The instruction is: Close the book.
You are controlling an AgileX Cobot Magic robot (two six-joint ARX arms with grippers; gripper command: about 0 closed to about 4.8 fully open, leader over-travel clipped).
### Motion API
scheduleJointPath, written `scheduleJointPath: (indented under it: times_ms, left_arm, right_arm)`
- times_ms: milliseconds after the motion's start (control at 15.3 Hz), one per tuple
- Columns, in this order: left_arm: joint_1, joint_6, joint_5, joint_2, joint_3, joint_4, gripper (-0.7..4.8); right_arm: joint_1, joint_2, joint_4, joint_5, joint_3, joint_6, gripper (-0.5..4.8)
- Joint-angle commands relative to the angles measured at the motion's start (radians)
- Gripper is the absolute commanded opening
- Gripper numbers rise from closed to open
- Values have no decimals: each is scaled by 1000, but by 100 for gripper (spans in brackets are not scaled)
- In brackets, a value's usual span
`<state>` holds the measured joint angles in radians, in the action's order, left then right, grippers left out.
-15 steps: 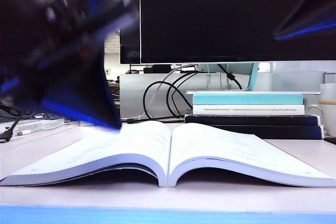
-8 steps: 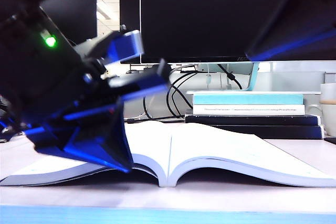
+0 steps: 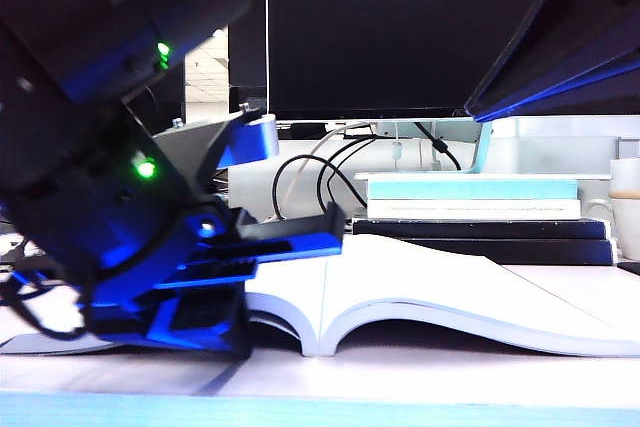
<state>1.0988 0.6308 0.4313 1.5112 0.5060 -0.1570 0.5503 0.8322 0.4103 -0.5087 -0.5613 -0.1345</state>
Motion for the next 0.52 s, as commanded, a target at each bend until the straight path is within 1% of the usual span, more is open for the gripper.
scheduleJointPath:
  times_ms: [65, 131, 261, 327, 392, 523]
  left_arm:
    - [-58, 5, -17, 39, 0, -28, -5]
    - [-81, 5, -22, 39, 0, -27, -5]
    - [-130, -56, -28, 37, 1, -56, -5]
    - [-134, -63, -37, 34, 6, -61, -5]
    - [-132, -109, -58, 3, 27, -41, -5]
    - [-123, -177, -41, -33, 66, -6, -5]
  right_arm:
    - [0, -2, -11, -6, -5, 1, -2]
    - [0, -2, -10, -6, -5, 1, -1]
    - [0, -2, -11, -5, -5, 1, -1]
    - [0, -2, -10, -6, -5, 0, -2]
    - [0, -2, -9, -6, -5, 0, -1]
    - [0, -2, -10, -6, -5, 0, -1]
